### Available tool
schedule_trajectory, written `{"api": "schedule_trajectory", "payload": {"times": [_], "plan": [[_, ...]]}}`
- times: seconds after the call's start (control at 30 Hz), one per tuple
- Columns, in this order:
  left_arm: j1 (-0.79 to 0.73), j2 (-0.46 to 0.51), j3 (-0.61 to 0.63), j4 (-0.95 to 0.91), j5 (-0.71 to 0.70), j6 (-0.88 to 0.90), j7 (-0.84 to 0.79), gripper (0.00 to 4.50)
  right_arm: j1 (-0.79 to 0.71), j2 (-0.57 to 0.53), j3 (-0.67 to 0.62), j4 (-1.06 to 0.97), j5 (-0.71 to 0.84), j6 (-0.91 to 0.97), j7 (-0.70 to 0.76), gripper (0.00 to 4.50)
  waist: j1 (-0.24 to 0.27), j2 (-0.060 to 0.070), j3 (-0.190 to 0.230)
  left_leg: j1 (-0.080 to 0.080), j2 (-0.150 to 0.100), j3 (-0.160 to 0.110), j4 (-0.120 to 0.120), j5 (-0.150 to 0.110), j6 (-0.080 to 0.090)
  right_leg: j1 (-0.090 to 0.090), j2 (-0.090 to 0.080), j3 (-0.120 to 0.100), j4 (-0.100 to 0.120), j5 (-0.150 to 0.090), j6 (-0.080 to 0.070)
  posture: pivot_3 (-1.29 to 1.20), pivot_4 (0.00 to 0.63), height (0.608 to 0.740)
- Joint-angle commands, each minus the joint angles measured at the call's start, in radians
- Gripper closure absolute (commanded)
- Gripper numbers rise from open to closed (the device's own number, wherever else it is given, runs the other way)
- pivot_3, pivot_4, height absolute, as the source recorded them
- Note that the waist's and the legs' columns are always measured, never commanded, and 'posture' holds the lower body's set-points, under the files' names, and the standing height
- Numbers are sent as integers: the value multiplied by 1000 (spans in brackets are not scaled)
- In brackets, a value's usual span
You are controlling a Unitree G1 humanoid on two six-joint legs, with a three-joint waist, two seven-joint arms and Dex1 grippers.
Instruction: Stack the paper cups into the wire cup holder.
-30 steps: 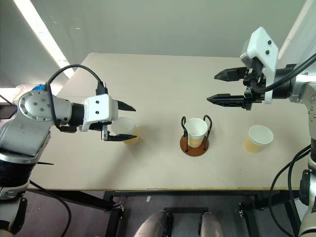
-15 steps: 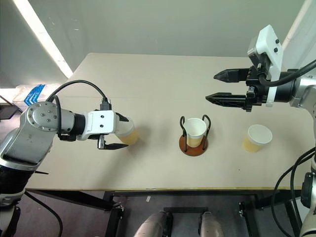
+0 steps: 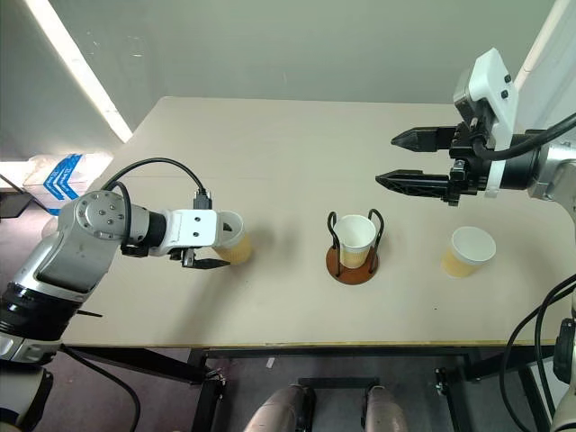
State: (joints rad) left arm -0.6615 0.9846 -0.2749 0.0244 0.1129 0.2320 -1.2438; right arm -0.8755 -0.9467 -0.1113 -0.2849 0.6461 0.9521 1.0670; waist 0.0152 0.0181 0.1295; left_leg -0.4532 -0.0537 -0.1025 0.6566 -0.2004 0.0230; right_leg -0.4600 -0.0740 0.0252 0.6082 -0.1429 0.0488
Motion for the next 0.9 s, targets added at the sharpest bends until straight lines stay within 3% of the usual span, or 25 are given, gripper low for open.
{"api": "schedule_trajectory", "payload": {"times": [0.03,0.23,0.47,0.7,0.9], "plan": [[-34,-16,8,11,-10,-21,-24,2349,1,-16,-52,-31,27,-24,-12,1055,0,0,0,0,0,0,0,0,0,0,0,0,0,0,0,0,150,740],[-63,-34,25,12,-71,10,-93,4425,22,-5,-76,-31,57,-66,-7,1055,1,0,0,-1,0,0,0,1,1,0,0,0,0,0,0,0,150,740],[-165,-64,57,37,-173,68,-157,4493,103,-21,-83,-57,37,-169,9,1055,1,0,0,-1,0,0,1,1,2,0,0,-1,1,0,0,0,150,740],[-301,-100,85,90,-282,130,-232,4493,267,-103,-119,-128,90,-155,89,1055,4,-1,0,-2,0,0,3,1,3,1,0,-1,0,-1,2,0,150,740],[-434,-143,79,144,-358,162,-326,4493,352,-111,-181,-199,166,-126,56,1055,2,-1,0,-2,0,2,5,0,4,2,-1,0,1,-2,6,0,150,740]]}}
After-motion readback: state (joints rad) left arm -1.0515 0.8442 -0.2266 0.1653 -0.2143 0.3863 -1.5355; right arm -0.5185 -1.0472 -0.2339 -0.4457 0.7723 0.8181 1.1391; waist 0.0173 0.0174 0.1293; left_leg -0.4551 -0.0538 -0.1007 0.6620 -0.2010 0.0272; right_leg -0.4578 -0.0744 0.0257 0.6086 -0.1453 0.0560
